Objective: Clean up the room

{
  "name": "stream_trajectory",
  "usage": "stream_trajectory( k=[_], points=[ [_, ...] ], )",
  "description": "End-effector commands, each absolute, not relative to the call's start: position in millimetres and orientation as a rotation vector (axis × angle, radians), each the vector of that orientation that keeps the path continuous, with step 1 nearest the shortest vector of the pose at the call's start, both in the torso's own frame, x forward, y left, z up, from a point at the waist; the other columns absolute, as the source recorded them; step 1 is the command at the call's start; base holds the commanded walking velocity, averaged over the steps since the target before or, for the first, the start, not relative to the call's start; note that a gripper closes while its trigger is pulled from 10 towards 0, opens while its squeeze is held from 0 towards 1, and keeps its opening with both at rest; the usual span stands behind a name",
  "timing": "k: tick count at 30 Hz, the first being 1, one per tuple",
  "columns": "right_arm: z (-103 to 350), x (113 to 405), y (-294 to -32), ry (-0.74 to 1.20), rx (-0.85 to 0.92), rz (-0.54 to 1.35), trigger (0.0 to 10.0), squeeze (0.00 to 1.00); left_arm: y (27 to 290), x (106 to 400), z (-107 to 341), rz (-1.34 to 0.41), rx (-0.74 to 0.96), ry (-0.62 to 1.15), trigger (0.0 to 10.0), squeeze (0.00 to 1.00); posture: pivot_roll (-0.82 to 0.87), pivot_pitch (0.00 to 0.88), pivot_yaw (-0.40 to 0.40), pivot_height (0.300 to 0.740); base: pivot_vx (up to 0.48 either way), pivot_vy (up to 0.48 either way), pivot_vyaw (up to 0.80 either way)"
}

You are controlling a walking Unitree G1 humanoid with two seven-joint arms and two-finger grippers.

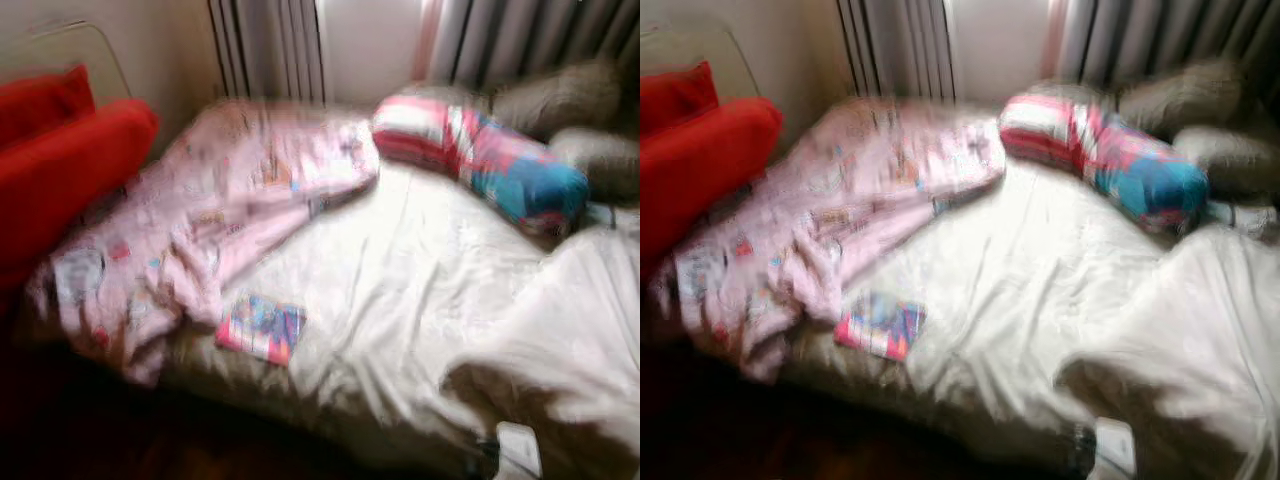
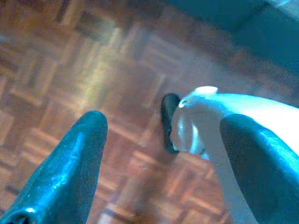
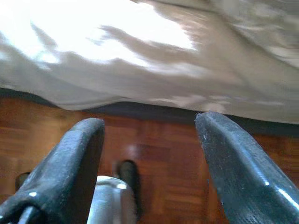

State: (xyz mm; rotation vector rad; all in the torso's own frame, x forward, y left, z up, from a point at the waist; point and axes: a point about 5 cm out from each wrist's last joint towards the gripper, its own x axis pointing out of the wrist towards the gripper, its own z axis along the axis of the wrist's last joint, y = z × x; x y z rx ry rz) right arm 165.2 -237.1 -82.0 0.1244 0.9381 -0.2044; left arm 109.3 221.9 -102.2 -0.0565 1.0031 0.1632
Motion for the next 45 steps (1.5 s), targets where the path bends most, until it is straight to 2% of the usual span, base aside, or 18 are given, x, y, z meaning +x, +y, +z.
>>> stream_trajectory(
  k=[1, 18, 27, 34, 35, 36, 37, 38, 39, 41, 42, 44, 45],
  points=[
    [-81, 172, -231, 0.917, 0.146, -0.202, 10.0, 0.0, 230, 103, -102, 0.176, -0.036, 1.025, 10.0, 0.0, -0.06, 0.0, 0.018, 0.74, 0.0, -0.281, 0.0],
    [-80, 172, -232, 0.917, 0.151, -0.198, 10.0, 0.0, 230, 103, -103, 0.182, -0.04, 1.023, 10.0, 0.0, -0.06, 0.011, 0.016, 0.74, 0.0, -0.28, -0.61],
    [-78, 175, -232, 0.852, 0.192, -0.22, 10.0, 0.0, 231, 107, -99, 0.202, -0.058, 0.954, 10.0, 0.0, -0.07, 0.024, 0.018, 0.74, 0.0, 0.0, 0.0],
    [-73, 180, -230, 0.79, 0.166, -0.163, 10.0, 0.0, 233, 108, -97, 0.236, -0.065, 0.903, 10.0, 0.0, -0.08, 0.035, 0.029, 0.74, 0.0, 0.0, 0.0],
    [-71, 183, -229, 0.77, 0.137, -0.112, 10.0, 0.0, 237, 156, -78, 0.223, -0.04, 0.756, 10.0, 0.0, -0.1, 0.04, 0.031, 0.74, 0.0, 0.0, 0.0],
    [-71, 183, -229, 0.77, 0.137, -0.112, 10.0, 0.0, 237, 156, -78, 0.223, -0.04, 0.756, 10.0, 0.0, -0.1, 0.04, 0.031, 0.74, 0.0, 0.0, 0.0],
    [-69, 186, -229, 0.757, 0.059, -0.073, 10.0, 0.0, 240, 216, -43, 0.186, 0.026, 0.559, 10.0, 0.0, -0.1, 0.041, 0.028, 0.74, 0.0, 0.0, 0.0],
    [-68, 186, -230, 0.755, 0.039, -0.072, 10.0, 0.0, 241, 230, -33, 0.175, 0.042, 0.499, 10.0, 0.0, -0.1, 0.042, 0.026, 0.74, 0.0, 0.0, 0.0],
    [-68, 186, -230, 0.755, 0.039, -0.072, 10.0, 0.0, 241, 230, -33, 0.175, 0.042, 0.499, 10.0, 0.0, -0.1, 0.042, 0.026, 0.74, 0.0, 0.0, 0.0],
    [-47, 224, -213, 0.572, 0.126, -0.086, 10.0, 0.0, 240, 241, -18, 0.157, 0.052, 0.376, 10.0, 0.0, -0.11, 0.05, 0.031, 0.74, 0.0, 0.0, 0.0],
    [-47, 224, -213, 0.572, 0.126, -0.086, 10.0, 0.0, 240, 241, -18, 0.157, 0.052, 0.376, 10.0, 0.0, -0.11, 0.05, 0.031, 0.74, 0.0, 0.0, 0.0],
    [-28, 248, -201, 0.437, 0.126, -0.057, 10.0, 0.0, 238, 247, -9, 0.144, 0.027, 0.315, 10.0, 0.0, -0.12, 0.06, 0.031, 0.74, 0.0, 0.0, 0.0],
    [-28, 248, -201, 0.437, 0.126, -0.057, 10.0, 0.0, 238, 247, -9, 0.144, 0.027, 0.315, 10.0, 0.0, -0.12, 0.06, 0.031, 0.74, 0.0, 0.0, 0.0]
  ],
)
